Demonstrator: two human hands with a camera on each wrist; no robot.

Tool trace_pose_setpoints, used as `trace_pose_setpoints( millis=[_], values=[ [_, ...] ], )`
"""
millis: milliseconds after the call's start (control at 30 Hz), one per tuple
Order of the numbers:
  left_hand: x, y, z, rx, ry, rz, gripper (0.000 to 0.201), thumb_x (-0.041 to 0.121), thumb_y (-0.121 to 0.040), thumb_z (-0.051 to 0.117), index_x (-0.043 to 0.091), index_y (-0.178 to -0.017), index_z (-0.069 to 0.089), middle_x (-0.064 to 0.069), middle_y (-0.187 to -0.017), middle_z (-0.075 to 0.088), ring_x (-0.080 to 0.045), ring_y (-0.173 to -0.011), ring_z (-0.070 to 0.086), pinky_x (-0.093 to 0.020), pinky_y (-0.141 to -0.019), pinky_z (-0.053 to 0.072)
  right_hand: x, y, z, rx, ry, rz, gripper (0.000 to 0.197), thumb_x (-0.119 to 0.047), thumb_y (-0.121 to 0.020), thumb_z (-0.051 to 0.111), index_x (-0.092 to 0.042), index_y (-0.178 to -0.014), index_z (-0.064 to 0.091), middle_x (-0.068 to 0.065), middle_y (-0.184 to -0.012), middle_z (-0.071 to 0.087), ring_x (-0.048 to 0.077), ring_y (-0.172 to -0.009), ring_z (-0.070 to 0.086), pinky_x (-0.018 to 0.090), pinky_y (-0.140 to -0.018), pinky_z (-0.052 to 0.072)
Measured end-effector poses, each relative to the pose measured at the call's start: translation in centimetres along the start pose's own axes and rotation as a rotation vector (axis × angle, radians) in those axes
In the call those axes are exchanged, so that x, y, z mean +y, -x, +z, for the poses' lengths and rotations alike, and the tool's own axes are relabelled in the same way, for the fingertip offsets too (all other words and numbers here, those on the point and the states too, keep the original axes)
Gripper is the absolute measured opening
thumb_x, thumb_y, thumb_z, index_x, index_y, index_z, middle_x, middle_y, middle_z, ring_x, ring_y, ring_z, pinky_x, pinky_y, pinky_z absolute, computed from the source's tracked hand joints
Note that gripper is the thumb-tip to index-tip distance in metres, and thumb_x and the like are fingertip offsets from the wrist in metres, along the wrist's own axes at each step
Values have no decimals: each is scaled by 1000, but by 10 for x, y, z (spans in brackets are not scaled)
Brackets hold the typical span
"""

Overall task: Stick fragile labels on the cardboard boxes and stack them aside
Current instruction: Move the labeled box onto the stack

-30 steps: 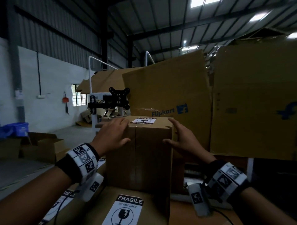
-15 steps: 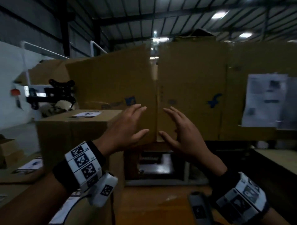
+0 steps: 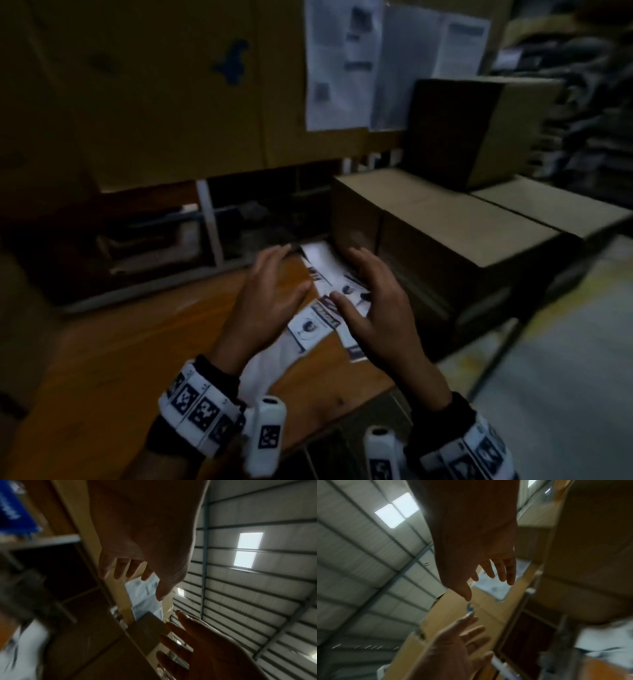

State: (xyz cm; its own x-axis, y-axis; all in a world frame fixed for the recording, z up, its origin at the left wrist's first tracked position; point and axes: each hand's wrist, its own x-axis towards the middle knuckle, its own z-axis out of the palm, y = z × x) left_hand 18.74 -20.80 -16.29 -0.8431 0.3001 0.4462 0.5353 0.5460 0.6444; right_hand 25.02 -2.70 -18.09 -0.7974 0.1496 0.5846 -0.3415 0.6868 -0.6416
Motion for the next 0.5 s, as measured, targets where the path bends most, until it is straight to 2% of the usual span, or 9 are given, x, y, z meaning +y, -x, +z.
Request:
trace_pose_setpoints(
  millis=[100,200,233,300,367,400,467,500],
  values=[
    [12,-11,64,-152,136,-26,60,29,-90,68,15,-142,43,6,-139,40,-8,-129,39,-15,-101,29,35,17,-37,72,38,94,58,-45,-87,63,-17,-137,52,1,-140,52,15,-131,48,39,-103,46],
    [28,-41,105,-249,206,32,57,32,-92,65,22,-142,41,13,-135,39,-2,-122,39,-27,-104,37,61,13,-74,158,133,163,53,-38,-84,65,-17,-132,57,1,-135,55,12,-124,51,30,-101,45],
    [33,-55,114,-264,218,58,56,33,-92,65,22,-142,42,12,-135,40,-2,-121,40,-29,-104,39,68,8,-86,189,160,175,51,-37,-84,65,-17,-131,57,1,-133,56,14,-122,53,32,-99,47],
    [46,-88,129,-262,225,125,54,31,-91,66,18,-139,46,6,-133,44,-3,-119,42,-27,-102,40,83,-7,-108,245,204,181,48,-35,-85,65,-17,-129,58,2,-128,58,17,-116,57,34,-92,51],
    [60,-125,140,-270,209,199,53,28,-90,67,13,-138,49,-3,-135,48,-7,-118,45,-19,-97,36,97,-25,-129,278,258,192,46,-34,-86,66,-17,-128,58,2,-126,57,16,-107,59,29,-80,53],
    [68,-145,145,-288,198,232,54,27,-90,68,11,-138,49,-7,-136,49,-12,-119,46,-19,-96,35,103,-35,-140,287,287,198,45,-33,-87,68,-18,-128,58,1,-126,57,15,-105,59,25,-75,52],
    [83,-185,154,-335,169,285,57,29,-90,67,11,-140,46,-9,-139,47,-20,-122,49,-28,-95,41,115,-59,-160,284,335,208,43,-28,-88,71,-21,-128,58,-1,-127,56,13,-104,58,22,-71,53],
    [90,-207,158,-355,157,305,58,30,-91,67,11,-141,45,-9,-140,46,-23,-123,50,-31,-94,44,120,-72,-172,283,356,215,43,-28,-88,71,-21,-128,58,0,-127,56,14,-104,58,24,-71,55]
  ],
)
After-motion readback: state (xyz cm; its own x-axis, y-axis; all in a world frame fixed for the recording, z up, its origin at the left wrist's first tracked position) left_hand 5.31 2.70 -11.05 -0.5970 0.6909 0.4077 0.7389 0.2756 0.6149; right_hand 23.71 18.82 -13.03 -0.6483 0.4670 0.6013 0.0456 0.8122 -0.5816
